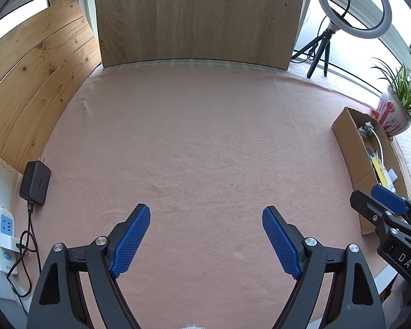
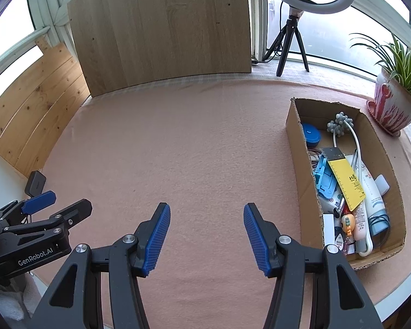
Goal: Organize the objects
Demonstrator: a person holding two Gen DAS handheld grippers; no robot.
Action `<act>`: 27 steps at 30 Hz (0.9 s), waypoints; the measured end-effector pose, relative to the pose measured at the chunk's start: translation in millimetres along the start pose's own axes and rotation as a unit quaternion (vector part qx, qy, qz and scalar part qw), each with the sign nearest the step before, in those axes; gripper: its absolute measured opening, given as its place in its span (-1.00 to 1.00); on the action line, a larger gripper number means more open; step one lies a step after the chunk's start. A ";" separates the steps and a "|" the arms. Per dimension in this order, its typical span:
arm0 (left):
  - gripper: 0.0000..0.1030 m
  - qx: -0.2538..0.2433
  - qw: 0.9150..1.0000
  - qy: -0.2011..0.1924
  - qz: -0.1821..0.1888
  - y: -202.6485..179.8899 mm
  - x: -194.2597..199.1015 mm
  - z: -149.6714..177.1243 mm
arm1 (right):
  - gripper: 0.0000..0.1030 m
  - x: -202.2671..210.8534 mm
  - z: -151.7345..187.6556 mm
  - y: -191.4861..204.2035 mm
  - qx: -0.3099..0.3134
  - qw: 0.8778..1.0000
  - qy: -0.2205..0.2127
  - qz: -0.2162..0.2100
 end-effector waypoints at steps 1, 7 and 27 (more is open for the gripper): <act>0.68 0.000 1.000 0.000 0.000 0.0 0.0 0.0 | 0.01 -0.3 -0.1 0.1 0.001 1.000 0.000 0.000; 0.68 -0.001 1.000 0.003 0.001 0.6 -0.8 -0.2 | 0.01 -0.6 0.2 0.9 0.001 1.000 0.001 0.000; 0.71 -0.001 1.000 0.005 0.001 -1.2 -4.1 -1.1 | 0.01 -5.8 0.8 -1.3 0.001 1.000 0.007 -0.002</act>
Point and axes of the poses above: each gripper's, at about its wrist camera, not at the fingertips, and x roughly against the way its jaws point, y to its left, z to its underside, the point moved 9 cm from there along -x, roughly the way its jaws point, and after that the axes turned 2 degrees about -y, right-handed, at the moved point
